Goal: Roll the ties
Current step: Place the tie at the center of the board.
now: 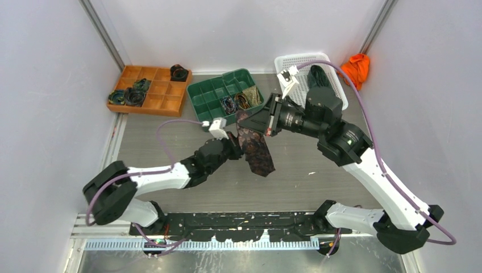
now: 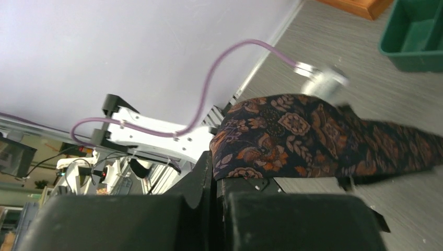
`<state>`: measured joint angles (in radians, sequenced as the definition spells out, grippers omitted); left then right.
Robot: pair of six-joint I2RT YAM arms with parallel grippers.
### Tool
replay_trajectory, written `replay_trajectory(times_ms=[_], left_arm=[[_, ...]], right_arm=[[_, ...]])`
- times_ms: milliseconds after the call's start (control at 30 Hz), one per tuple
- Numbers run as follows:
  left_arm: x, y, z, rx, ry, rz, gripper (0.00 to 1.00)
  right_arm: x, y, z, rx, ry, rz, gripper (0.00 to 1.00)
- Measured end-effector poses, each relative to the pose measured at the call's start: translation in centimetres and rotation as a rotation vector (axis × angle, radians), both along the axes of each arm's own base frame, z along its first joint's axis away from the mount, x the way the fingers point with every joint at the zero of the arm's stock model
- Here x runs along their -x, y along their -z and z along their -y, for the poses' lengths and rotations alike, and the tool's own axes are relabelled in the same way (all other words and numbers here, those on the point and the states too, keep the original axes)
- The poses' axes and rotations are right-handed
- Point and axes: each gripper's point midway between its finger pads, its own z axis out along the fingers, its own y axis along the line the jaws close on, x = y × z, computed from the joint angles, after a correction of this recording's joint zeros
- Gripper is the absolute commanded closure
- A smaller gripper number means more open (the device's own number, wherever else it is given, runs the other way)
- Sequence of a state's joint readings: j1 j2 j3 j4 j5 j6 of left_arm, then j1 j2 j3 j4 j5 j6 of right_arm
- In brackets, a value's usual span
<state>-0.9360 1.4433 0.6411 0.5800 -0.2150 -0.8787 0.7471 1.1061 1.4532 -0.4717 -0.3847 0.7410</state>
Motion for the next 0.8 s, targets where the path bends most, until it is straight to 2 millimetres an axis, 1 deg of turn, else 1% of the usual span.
replay_trajectory(times_ms=[67, 200, 300, 333, 467, 500, 567, 667, 733, 800], left_arm=[[-0.7, -0.8, -2.6, -0.023, -0.107, 0.037, 1.00], [-1.4, -2.9, -7.4, -0.064, -0.290, 0.103, 1.00], [-1.8, -4.3, -10.1, -0.102, -0.389, 0.146, 1.00], [-1.8, -4.5, -10.9, -0.119, -0.417, 0.154, 1.00], [-1.6, -4.5, -13.6, -0.190, -0.494, 0.170, 1.00], [-1.5, -4.4, -13.9, -0.204, -0.494, 0.171, 1.00], [-1.3, -4.2, -13.9, -0.224, -0.475, 0.176, 1.00], [-1.1, -3.2, -12.6, -0.254, -0.401, 0.167, 1.00], [-1.1, -1.7, -10.7, -0.281, -0.325, 0.145, 0.99], [-1.1, 0.4, -8.5, -0.315, -0.235, 0.110, 0.96]], right_arm=[[0.4, 1.0, 0.8, 0.013, 0.019, -0.011, 0.99], [0.9, 4.2, 1.9, 0.057, 0.054, -0.062, 0.99], [1.0, 7.1, 2.4, 0.095, 0.077, -0.116, 0.99], [0.9, 8.3, 2.5, 0.116, 0.087, -0.136, 0.99], [0.5, 13.1, 3.5, 0.224, 0.148, -0.222, 0.99], [0.2, 14.3, 4.1, 0.263, 0.183, -0.238, 0.99], [-0.5, 15.6, 5.3, 0.318, 0.257, -0.246, 0.99], [-1.6, 16.6, 7.8, 0.397, 0.390, -0.214, 0.99], [-2.2, 16.9, 9.6, 0.444, 0.464, -0.189, 0.99], [-2.8, 17.3, 10.7, 0.481, 0.519, -0.175, 0.99]])
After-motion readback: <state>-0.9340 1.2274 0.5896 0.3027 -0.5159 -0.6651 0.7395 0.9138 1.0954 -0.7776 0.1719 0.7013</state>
